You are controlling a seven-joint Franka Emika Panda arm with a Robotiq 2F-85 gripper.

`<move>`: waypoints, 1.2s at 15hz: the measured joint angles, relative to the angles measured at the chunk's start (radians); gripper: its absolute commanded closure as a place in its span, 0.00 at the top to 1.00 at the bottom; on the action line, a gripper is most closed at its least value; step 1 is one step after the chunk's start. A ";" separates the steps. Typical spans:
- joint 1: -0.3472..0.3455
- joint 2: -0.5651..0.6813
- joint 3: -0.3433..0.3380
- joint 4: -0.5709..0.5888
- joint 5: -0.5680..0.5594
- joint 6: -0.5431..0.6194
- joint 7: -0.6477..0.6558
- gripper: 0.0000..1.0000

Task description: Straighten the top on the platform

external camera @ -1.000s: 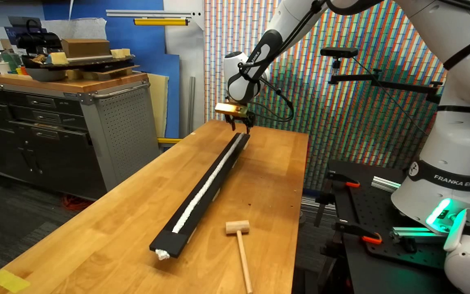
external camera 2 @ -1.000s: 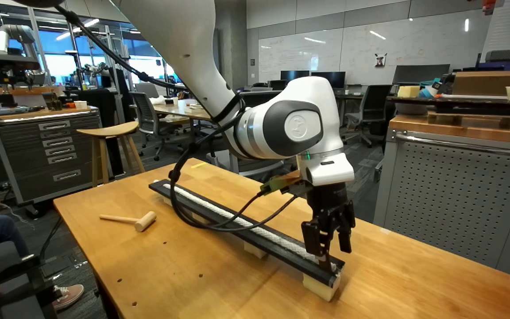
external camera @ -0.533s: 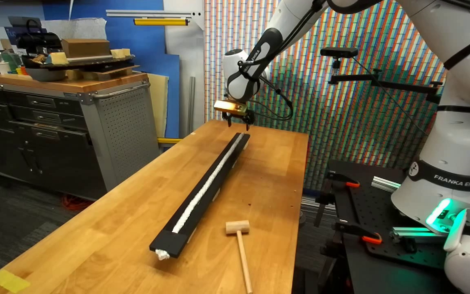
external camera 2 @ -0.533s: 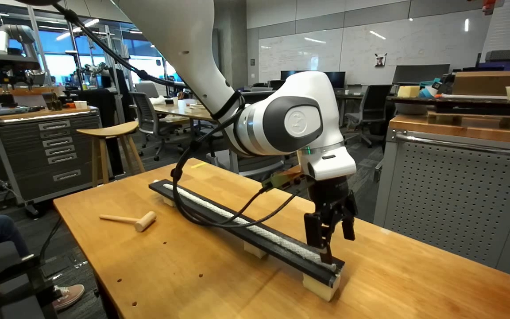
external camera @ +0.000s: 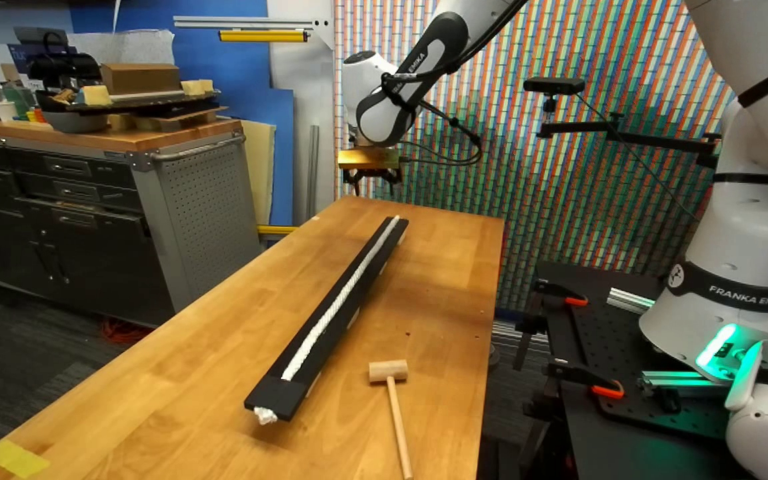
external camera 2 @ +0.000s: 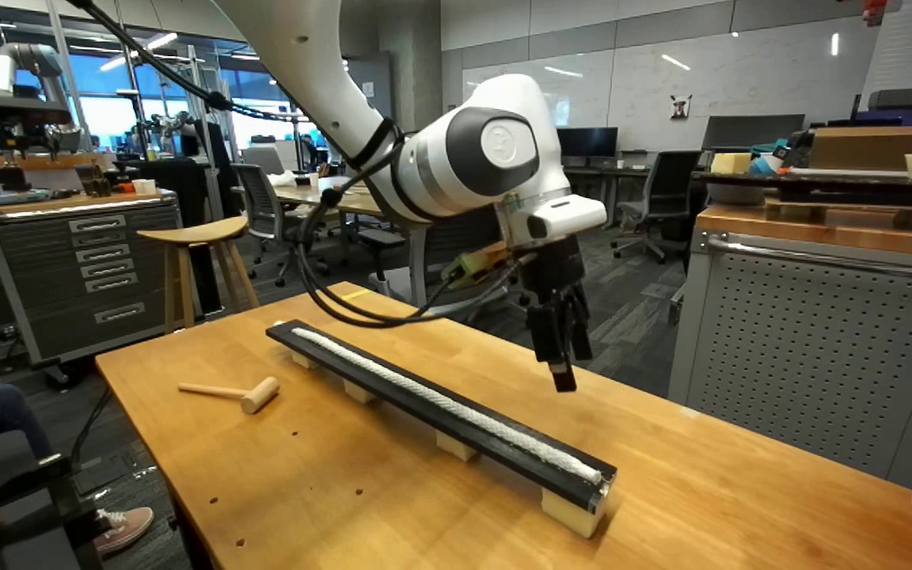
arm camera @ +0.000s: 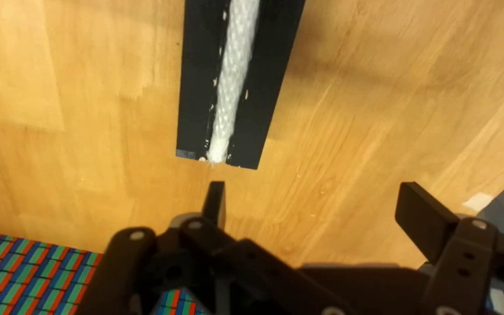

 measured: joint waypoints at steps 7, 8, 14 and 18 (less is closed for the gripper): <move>0.101 -0.118 0.006 -0.056 -0.130 -0.137 -0.136 1.00; 0.103 -0.131 0.014 -0.068 -0.135 -0.139 -0.164 1.00; 0.079 -0.206 0.084 -0.126 -0.099 -0.201 -0.414 1.00; 0.069 -0.248 0.117 -0.124 -0.067 -0.382 -0.591 1.00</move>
